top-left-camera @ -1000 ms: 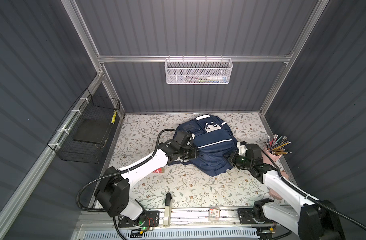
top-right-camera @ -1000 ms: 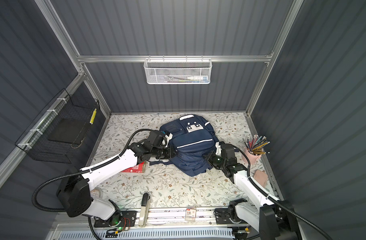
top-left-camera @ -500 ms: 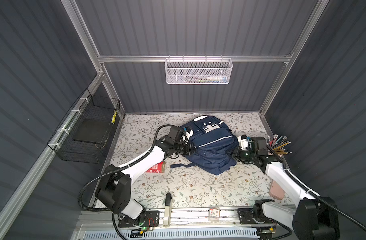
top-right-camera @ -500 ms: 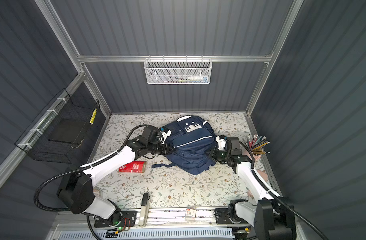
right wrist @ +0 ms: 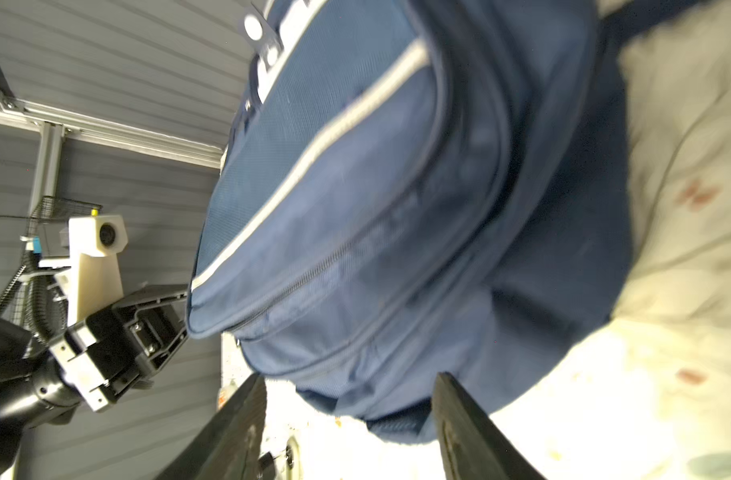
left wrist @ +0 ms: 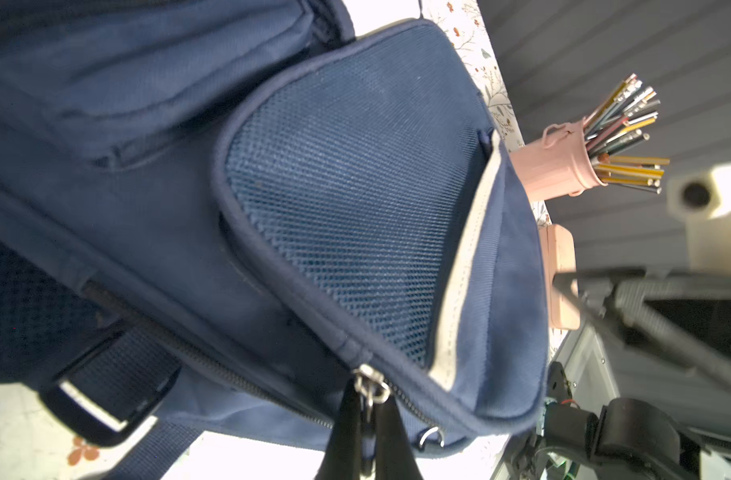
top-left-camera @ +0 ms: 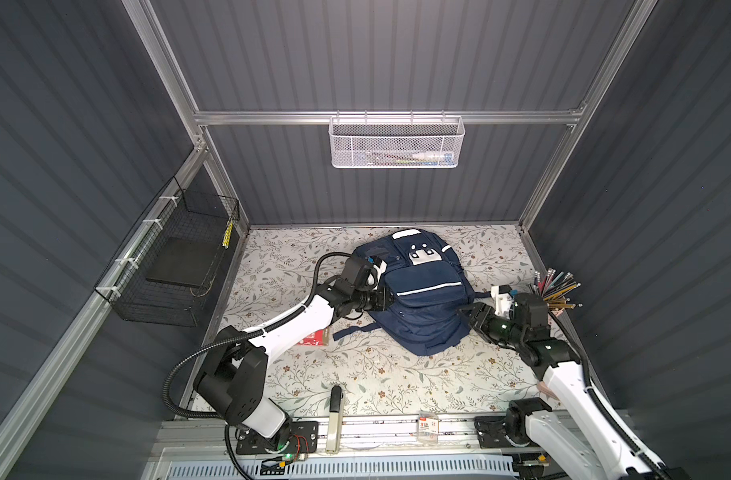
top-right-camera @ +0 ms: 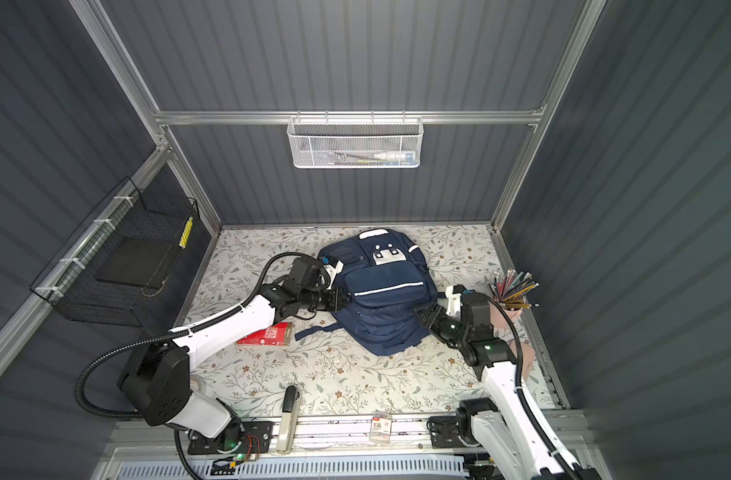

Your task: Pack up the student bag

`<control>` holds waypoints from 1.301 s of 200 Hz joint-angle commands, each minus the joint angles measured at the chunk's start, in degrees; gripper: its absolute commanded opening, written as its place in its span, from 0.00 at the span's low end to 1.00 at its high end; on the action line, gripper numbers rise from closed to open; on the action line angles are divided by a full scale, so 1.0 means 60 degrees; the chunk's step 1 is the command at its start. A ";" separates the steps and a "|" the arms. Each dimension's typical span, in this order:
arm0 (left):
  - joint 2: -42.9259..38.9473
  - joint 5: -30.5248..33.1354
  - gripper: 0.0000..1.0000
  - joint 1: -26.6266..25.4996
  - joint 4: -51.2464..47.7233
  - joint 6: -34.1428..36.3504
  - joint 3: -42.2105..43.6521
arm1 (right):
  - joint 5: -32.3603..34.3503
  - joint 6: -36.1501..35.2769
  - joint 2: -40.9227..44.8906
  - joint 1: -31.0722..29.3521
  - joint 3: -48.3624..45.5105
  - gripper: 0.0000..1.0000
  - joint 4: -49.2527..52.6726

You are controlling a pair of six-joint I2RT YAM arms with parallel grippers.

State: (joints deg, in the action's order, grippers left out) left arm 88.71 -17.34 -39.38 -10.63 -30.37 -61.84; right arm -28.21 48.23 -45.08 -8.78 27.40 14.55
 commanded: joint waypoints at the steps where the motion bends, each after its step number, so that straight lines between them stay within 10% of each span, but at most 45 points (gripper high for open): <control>1: -0.0101 0.0133 0.00 -0.0324 0.0858 -0.0832 -0.0012 | 0.0722 0.2161 0.0272 -0.1160 -0.0875 0.65 -0.0911; 100: -0.0076 0.0604 0.00 -0.1589 0.1291 -0.1492 0.0149 | 0.1162 0.2947 -0.3061 -0.2513 -0.0238 0.66 -0.4598; 129: -0.0269 0.0661 0.00 -0.1591 0.1210 -0.1515 0.0328 | 0.2282 0.2188 -0.2400 -0.2546 0.0045 0.68 -0.3016; 160: -0.0606 0.0723 0.00 -0.1583 0.0717 -0.1467 0.0205 | 0.1604 0.1049 -0.2877 -0.1304 -0.0370 0.00 -0.2905; 260: -0.0966 0.1148 0.00 -0.0291 -0.1611 0.1496 0.0326 | -0.0835 -0.2269 -0.3856 0.2512 0.0337 0.00 -0.0443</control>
State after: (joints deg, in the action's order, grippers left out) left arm 87.72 -14.22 -45.43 -11.51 -28.01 -59.92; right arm -38.30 41.65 -64.64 0.38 27.57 6.44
